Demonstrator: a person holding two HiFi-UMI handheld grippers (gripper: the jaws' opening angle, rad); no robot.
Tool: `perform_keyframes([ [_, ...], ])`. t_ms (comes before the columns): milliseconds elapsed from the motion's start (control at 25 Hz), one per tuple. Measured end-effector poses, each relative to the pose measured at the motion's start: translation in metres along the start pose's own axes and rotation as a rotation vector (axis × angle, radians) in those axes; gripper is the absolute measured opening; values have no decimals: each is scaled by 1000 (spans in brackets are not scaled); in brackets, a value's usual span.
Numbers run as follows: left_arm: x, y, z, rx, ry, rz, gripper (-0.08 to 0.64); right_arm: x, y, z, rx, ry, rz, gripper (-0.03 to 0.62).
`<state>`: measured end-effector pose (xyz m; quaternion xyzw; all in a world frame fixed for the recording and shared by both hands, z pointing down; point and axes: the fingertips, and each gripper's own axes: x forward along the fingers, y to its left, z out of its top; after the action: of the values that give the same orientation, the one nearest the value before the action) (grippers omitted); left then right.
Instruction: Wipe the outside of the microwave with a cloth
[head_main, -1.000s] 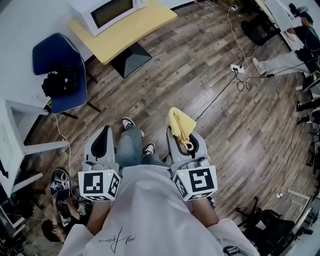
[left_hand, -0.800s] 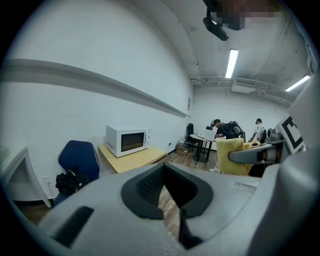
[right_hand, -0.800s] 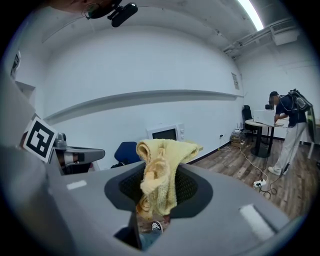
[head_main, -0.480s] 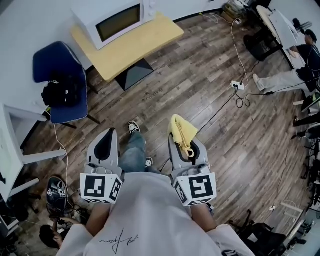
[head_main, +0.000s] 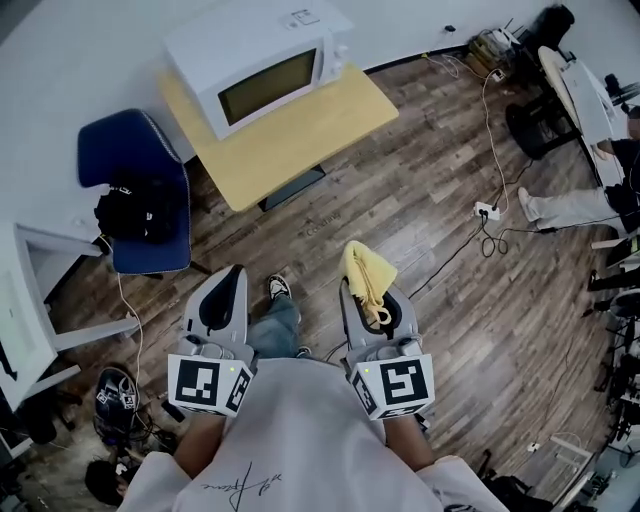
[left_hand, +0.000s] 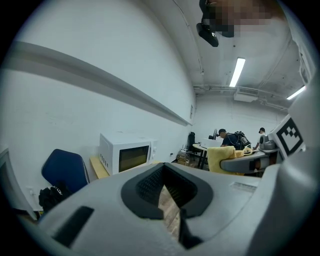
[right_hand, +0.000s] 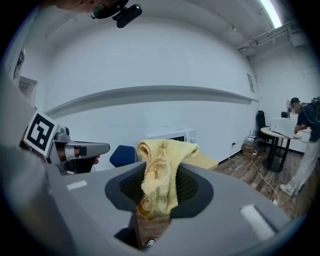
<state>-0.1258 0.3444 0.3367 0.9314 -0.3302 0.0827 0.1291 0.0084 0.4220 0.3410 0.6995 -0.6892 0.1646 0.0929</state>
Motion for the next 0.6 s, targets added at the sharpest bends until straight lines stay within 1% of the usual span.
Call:
perform_keyframes([
  [160,25,31,19,-7,-11,6,-6,46,4,21,-28,6,23,117],
  [280,41,51,35,-12,-34,8,-6,74,7,40,-56,4,38,117],
  [440,58,72,56,-8,-66,4,-6,100,8,61,-75,-12,40,117],
  [600,69,85,67,-11,-81,3,-6,115,5,71,-82,-17,35,118],
])
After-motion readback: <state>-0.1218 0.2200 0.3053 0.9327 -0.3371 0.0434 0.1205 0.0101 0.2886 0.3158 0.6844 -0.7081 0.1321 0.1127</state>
